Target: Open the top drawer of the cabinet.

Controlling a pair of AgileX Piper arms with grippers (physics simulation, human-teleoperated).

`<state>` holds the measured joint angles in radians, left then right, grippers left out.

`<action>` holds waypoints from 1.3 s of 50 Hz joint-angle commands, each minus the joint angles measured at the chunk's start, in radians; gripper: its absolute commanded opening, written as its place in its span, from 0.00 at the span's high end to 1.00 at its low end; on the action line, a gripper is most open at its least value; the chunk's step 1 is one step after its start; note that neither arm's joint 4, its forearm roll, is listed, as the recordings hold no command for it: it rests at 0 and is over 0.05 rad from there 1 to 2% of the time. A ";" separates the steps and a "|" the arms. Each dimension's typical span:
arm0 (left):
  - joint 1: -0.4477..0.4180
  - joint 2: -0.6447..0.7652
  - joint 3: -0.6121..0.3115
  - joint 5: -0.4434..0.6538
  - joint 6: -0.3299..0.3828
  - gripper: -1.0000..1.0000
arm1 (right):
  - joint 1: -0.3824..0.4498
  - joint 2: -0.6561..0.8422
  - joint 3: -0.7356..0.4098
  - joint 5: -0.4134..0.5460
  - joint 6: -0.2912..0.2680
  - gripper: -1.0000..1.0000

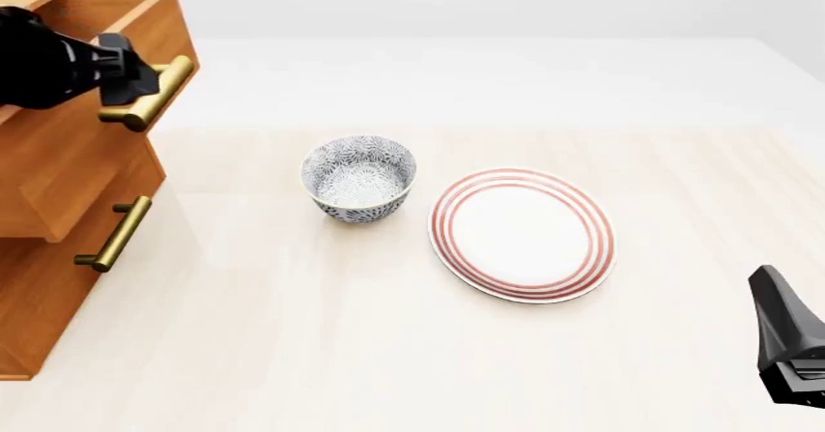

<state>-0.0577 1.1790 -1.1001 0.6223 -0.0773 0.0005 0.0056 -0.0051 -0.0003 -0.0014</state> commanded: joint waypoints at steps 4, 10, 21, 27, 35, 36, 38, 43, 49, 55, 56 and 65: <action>-0.029 0.012 0.003 0.002 0.002 0.00 | 0.000 -0.001 0.001 0.000 0.000 0.00; -0.045 0.017 0.002 0.002 -0.007 0.00 | 0.000 -0.001 0.001 0.000 0.000 0.00; -0.072 0.025 0.007 0.002 -0.012 0.00 | 0.000 -0.001 0.001 0.000 0.000 0.00; -0.085 0.026 0.015 -0.003 -0.014 0.00 | 0.000 -0.001 0.001 0.000 0.000 0.00; -0.114 0.039 0.017 -0.005 -0.028 0.00 | 0.000 -0.001 0.001 0.000 0.000 0.00; -0.133 0.041 0.016 -0.008 -0.047 0.00 | 0.000 -0.001 0.001 0.000 0.001 0.00; -0.146 0.042 0.014 -0.009 -0.055 0.00 | 0.000 -0.001 0.001 0.000 0.001 0.00; -0.151 0.040 0.017 -0.008 -0.053 0.00 | 0.000 -0.001 0.001 0.000 0.000 0.00; -0.162 0.037 0.021 -0.005 -0.053 0.00 | 0.000 -0.001 0.001 0.000 0.000 0.00; -0.176 0.036 0.022 -0.005 -0.059 0.00 | 0.000 -0.001 0.001 0.000 0.000 0.00; -0.178 0.037 0.022 -0.005 -0.059 0.00 | 0.000 -0.001 0.001 0.000 0.000 0.00; -0.210 0.050 0.027 -0.012 -0.066 0.00 | 0.000 -0.001 0.001 0.000 0.000 0.00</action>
<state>-0.2260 1.1969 -1.1093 0.6110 -0.1617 0.0005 0.0056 -0.0051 -0.0003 -0.0014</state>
